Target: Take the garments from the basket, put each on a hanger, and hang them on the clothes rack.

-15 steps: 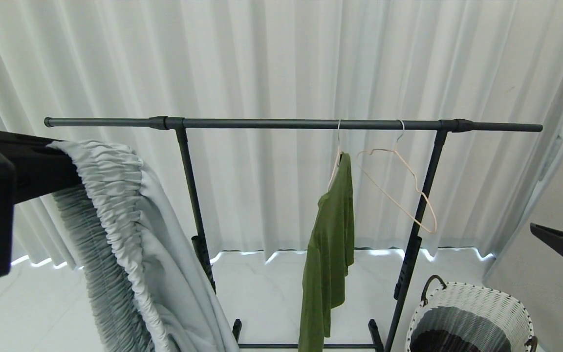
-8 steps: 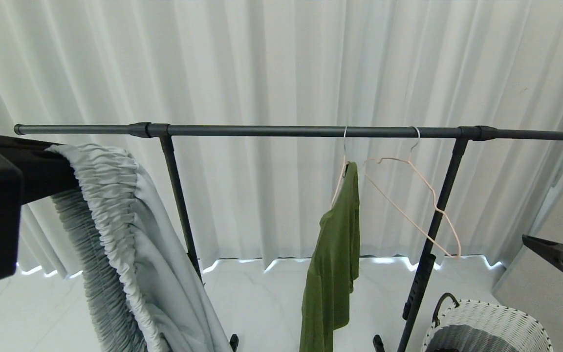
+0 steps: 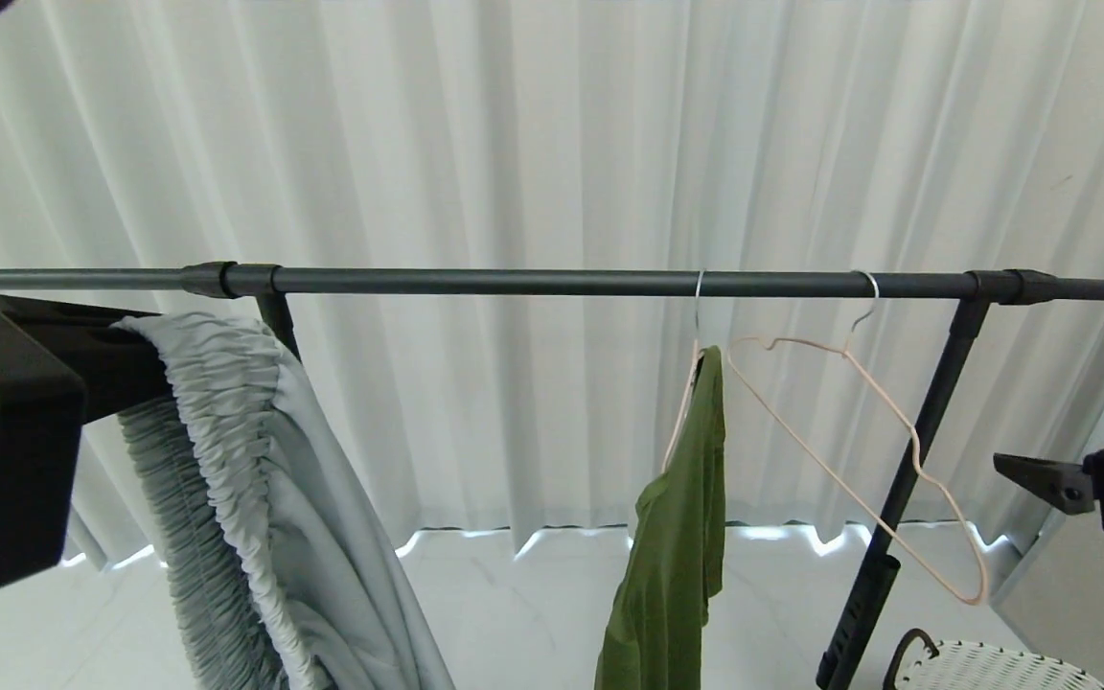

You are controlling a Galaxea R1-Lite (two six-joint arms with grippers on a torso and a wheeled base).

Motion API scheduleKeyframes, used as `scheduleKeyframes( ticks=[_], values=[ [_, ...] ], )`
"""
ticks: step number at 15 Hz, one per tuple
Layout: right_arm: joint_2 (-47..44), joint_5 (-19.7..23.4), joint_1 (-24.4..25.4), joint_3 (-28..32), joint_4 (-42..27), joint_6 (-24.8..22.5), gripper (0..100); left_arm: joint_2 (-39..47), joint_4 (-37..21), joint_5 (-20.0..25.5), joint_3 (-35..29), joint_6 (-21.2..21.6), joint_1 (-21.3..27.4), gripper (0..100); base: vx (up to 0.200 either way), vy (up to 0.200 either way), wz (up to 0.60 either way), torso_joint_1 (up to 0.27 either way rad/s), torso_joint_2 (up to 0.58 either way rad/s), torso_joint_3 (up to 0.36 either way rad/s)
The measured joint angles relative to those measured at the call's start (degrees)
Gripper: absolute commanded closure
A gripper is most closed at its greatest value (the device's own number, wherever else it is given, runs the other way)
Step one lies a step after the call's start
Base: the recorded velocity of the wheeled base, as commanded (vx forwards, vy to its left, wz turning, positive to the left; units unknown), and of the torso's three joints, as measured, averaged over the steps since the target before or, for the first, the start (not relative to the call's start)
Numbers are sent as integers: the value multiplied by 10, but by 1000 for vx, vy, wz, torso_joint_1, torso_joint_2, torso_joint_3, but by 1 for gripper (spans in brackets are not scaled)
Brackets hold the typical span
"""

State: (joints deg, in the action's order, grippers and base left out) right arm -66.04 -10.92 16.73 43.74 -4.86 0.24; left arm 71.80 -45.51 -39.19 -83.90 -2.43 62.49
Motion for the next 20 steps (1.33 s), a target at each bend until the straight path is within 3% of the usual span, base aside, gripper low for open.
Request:
scheduleKeyframes(
  ticks=[2, 13, 20],
  values=[
    [-39, 0, 7, 28, -2, 26, 0, -2, 7, 0, 8, 0, 0, 100, 0, 0, 0, 0, 0, 0],
    [-249, 0, 52, 109, -13, 60, 0, -30, 8, -1, 44, 1, 0, 100, 0, 0, 0, 0, 0, 0],
    [-283, -1, 52, 125, -15, 91, 0, -32, 8, -1, 44, 2, 0, 100, 0, 0, 0, 0, 0, 0]
  ],
)
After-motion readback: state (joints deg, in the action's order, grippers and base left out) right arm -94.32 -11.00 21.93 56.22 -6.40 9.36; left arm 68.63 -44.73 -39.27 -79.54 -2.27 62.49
